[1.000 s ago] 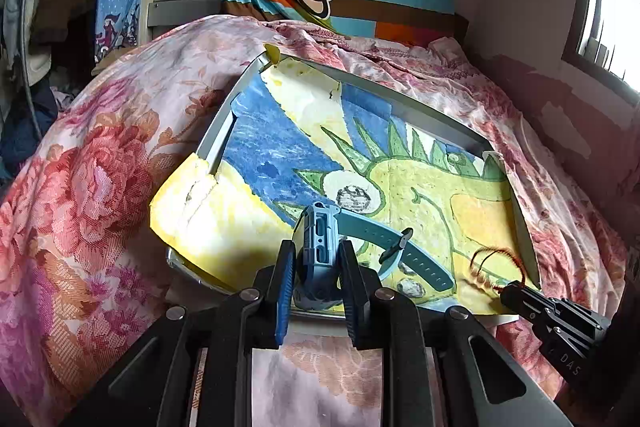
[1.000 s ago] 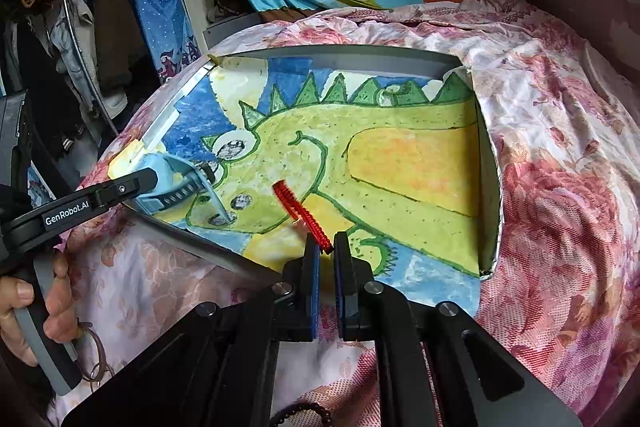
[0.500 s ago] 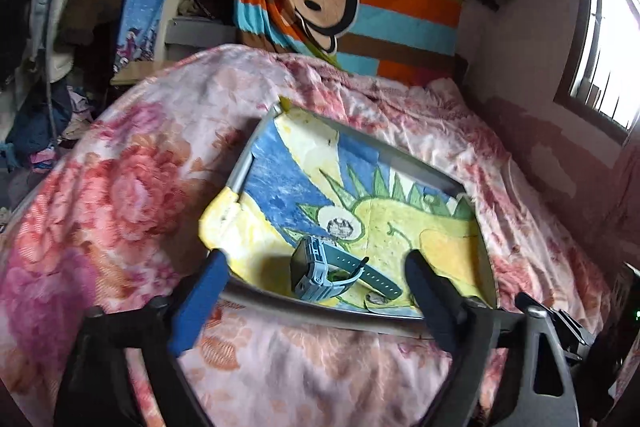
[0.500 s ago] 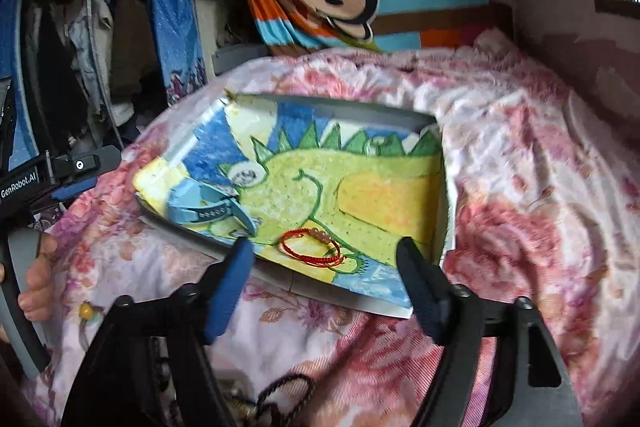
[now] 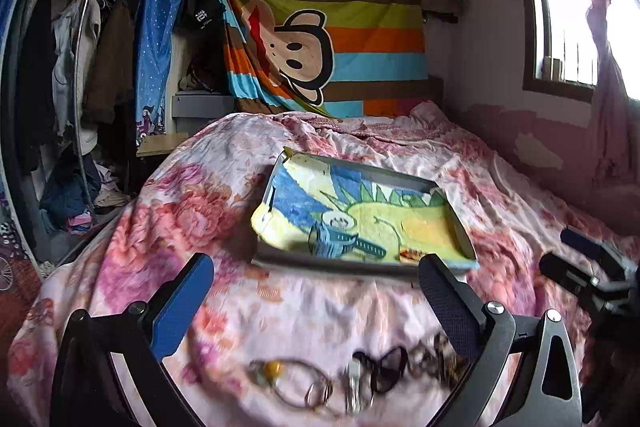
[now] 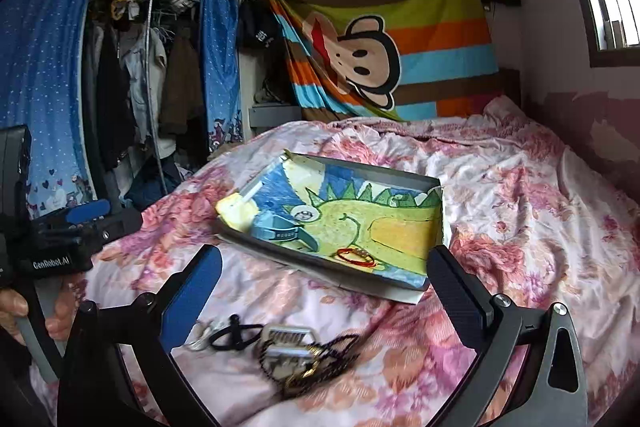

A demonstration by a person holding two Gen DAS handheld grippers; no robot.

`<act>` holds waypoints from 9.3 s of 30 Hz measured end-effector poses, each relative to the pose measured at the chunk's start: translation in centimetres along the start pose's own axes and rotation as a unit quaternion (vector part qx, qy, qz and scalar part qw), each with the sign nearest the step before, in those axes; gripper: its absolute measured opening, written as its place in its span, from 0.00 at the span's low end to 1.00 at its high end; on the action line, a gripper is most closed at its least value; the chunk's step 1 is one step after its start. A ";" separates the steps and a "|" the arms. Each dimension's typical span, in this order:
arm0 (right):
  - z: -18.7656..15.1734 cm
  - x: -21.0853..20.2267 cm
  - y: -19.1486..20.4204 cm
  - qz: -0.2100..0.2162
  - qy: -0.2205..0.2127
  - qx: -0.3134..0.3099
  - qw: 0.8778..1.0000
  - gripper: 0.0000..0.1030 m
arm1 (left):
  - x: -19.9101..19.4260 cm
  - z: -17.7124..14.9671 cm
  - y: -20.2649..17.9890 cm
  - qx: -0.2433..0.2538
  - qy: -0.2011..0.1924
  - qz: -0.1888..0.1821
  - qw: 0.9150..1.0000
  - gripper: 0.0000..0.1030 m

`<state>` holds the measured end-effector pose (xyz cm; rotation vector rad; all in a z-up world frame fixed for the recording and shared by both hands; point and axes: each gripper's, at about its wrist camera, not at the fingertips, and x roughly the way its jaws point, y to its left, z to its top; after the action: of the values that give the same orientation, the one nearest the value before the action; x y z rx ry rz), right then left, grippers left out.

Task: Organize jewelry
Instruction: 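Withdraw both grippers from the tray back toward the remaining jewelry, then grasp the rings with yellow bead with the left gripper while the right grasps the black hair tie, then carry the rings into the tray and open the left gripper while the right drops the hair tie there, then withdraw both grippers from the tray back toward the remaining jewelry, then grasp the silver hoop rings with the left gripper while the right grasps the small black beaded piece, then carry the hoops into the tray and open the left gripper while the right releases the black piece there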

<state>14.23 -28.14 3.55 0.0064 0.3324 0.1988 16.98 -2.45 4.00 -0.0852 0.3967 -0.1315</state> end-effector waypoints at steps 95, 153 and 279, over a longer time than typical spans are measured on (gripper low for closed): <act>-5.3 12.2 1.7 0.158 0.191 0.138 0.959 0.04 | 7.9 -5.7 4.4 -0.060 0.239 -0.084 0.965 0.06; -0.3 20.2 -6.7 -0.033 0.123 0.145 0.981 0.64 | 18.0 2.7 2.0 -0.097 0.117 -0.029 0.988 0.80; -8.1 12.1 6.2 0.145 0.205 -0.074 0.965 0.11 | 8.9 -8.1 -0.1 0.100 0.293 -0.062 0.949 0.03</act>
<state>21.57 -19.91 -7.79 -0.1363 0.7305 0.5191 21.94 -4.30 -6.84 0.1352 0.9695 -0.3228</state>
